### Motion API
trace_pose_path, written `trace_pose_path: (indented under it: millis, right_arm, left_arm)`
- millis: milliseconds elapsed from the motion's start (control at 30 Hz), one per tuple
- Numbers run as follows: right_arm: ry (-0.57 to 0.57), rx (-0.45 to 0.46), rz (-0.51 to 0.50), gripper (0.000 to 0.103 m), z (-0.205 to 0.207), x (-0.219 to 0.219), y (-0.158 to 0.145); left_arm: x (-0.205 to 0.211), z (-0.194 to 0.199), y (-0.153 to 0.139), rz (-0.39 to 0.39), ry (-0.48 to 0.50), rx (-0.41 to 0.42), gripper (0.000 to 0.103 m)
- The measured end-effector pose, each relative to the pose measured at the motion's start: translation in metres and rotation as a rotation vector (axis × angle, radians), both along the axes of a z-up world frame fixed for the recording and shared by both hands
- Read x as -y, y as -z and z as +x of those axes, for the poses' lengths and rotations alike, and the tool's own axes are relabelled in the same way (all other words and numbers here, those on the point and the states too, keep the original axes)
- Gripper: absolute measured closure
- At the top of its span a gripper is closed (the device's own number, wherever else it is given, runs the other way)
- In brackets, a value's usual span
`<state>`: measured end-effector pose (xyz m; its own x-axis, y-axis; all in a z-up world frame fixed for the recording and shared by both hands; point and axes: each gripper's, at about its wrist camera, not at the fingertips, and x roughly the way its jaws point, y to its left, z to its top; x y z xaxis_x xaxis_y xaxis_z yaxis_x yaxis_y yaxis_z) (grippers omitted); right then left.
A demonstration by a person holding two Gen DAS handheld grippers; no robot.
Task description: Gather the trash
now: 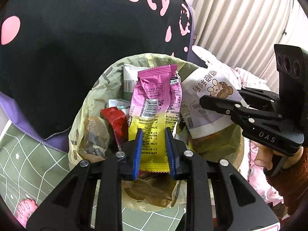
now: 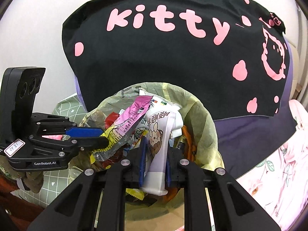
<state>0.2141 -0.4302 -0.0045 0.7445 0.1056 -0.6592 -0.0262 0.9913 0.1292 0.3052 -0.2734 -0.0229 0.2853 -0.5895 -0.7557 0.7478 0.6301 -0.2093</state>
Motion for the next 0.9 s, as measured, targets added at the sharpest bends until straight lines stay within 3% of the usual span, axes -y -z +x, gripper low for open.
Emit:
trace_pose_path:
  millis: [367, 533, 667, 700, 733, 767, 900]
  right_arm:
    - [0.036, 0.027, 0.006, 0.086, 0.002, -0.001, -0.007]
    - [0.038, -0.006, -0.003, 0.086, 0.008, -0.009, 0.001]
    - [0.102, 0.003, -0.003, 0.085, 0.007, -0.010, 0.003]
    - [0.114, 0.010, -0.005, 0.082, 0.006, -0.012, 0.002]
    - [0.127, 0.016, -0.005, 0.067, 0.005, -0.014, 0.001]
    - [0.131, 0.018, 0.000, 0.059, 0.004, -0.016, 0.000]
    - [0.166, 0.004, -0.030, 0.059, -0.002, -0.033, -0.005]
  left_arm:
    - [-0.003, 0.011, 0.001, -0.041, 0.072, -0.063, 0.080]
    - [-0.014, 0.012, -0.003, -0.075, 0.090, -0.084, 0.080]
    - [-0.034, 0.009, -0.012, -0.113, 0.073, -0.057, 0.074]
    - [-0.040, 0.008, -0.015, -0.122, 0.068, -0.050, 0.069]
    - [-0.044, 0.008, -0.017, -0.128, 0.062, -0.045, 0.067]
    - [-0.048, 0.008, -0.018, -0.131, 0.054, -0.041, 0.062]
    - [-0.066, 0.007, -0.015, -0.140, 0.040, -0.065, 0.052]
